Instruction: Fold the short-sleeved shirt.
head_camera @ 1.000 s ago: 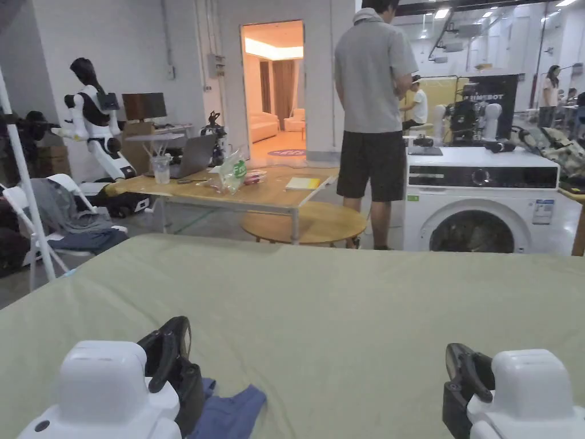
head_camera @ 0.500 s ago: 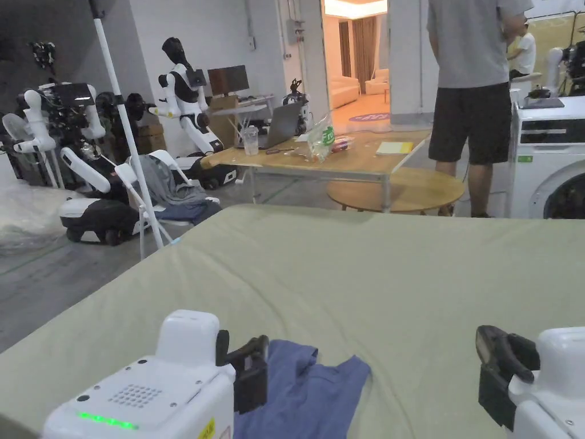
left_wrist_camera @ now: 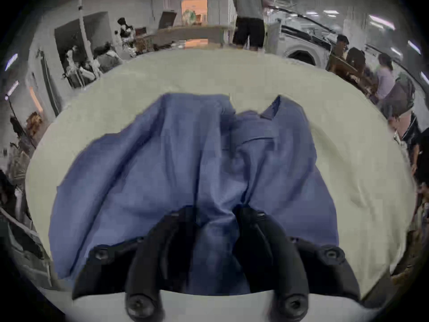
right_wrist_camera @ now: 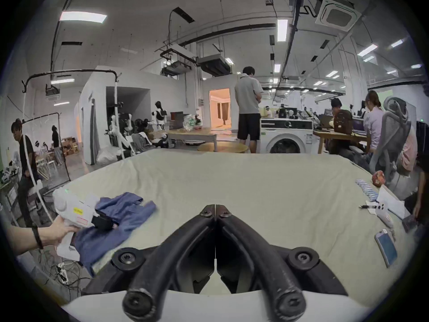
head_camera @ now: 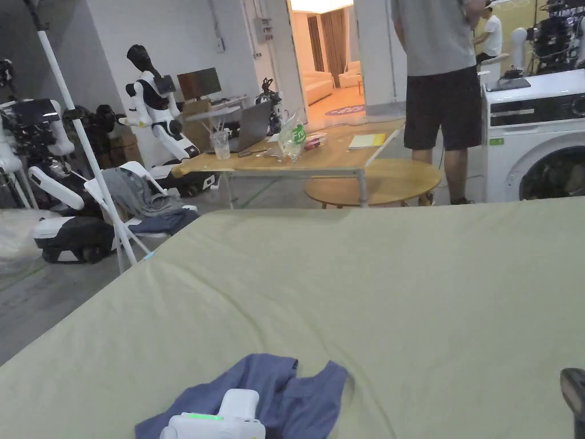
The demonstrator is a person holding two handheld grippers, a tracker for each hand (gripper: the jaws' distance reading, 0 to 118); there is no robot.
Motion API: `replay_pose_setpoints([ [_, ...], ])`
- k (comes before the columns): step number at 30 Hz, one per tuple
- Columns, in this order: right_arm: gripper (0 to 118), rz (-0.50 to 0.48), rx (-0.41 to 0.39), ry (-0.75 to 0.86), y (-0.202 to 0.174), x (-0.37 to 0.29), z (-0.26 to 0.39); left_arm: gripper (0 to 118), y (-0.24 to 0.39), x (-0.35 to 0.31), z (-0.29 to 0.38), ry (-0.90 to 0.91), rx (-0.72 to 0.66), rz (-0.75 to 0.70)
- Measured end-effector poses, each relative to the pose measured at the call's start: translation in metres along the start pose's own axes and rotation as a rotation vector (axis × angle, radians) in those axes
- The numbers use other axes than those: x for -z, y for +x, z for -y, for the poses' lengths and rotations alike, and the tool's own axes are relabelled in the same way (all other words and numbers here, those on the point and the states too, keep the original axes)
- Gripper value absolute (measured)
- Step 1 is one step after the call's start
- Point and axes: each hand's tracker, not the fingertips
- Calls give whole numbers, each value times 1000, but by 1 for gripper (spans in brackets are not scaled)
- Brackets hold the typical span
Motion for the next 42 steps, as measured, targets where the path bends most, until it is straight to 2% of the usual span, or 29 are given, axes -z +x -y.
replay_pose_setpoints([
  [1,0,17,-2,-2,6,-2,1,28,3,-7,-1,21,-8,-19],
  [3,0,47,25,2,20,-5,2,5,4,-8,-3,3,-3,-2],
  [4,0,52,66,-2,27,-5,1,3,0,-13,-3,0,-4,-6],
  [5,0,48,104,-2,33,-7,1,3,-8,-13,-4,-4,-68,35],
  [7,0,53,122,12,40,-16,-1,1,-24,-19,-5,17,-192,98],
  [9,0,47,124,24,45,-24,-3,1,-42,-40,-10,102,-325,182],
  [11,0,64,131,48,47,-28,-4,0,-53,-78,-26,326,-455,185],
  [12,0,60,143,46,49,-27,-5,0,-57,-93,-36,362,-465,187],
  [18,0,53,185,49,55,-31,-6,0,-52,-210,-161,651,-193,93],
  [22,0,48,216,62,61,-39,-8,0,8,-259,-239,740,33,65],
  [26,0,73,200,78,73,-56,-14,0,92,-216,-262,626,232,69],
  [27,0,82,193,82,76,-61,-14,0,111,-196,-256,588,234,99],
  [31,0,129,175,87,96,-83,-14,0,199,-98,-189,380,197,367],
  [32,0,145,182,91,101,-88,-14,0,217,-74,-172,329,171,440],
  [34,0,174,221,95,114,-95,-13,0,277,-43,-121,166,217,619],
  [36,0,194,243,93,121,-101,-10,0,331,-37,-74,115,309,706],
  [37,0,199,247,95,124,-105,-9,0,356,-35,-52,53,311,775],
  [40,0,221,264,93,128,-110,-7,0,401,-36,-5,-106,240,967],
  [42,0,241,269,98,127,-111,-7,0,418,-38,11,-152,190,1038],
])
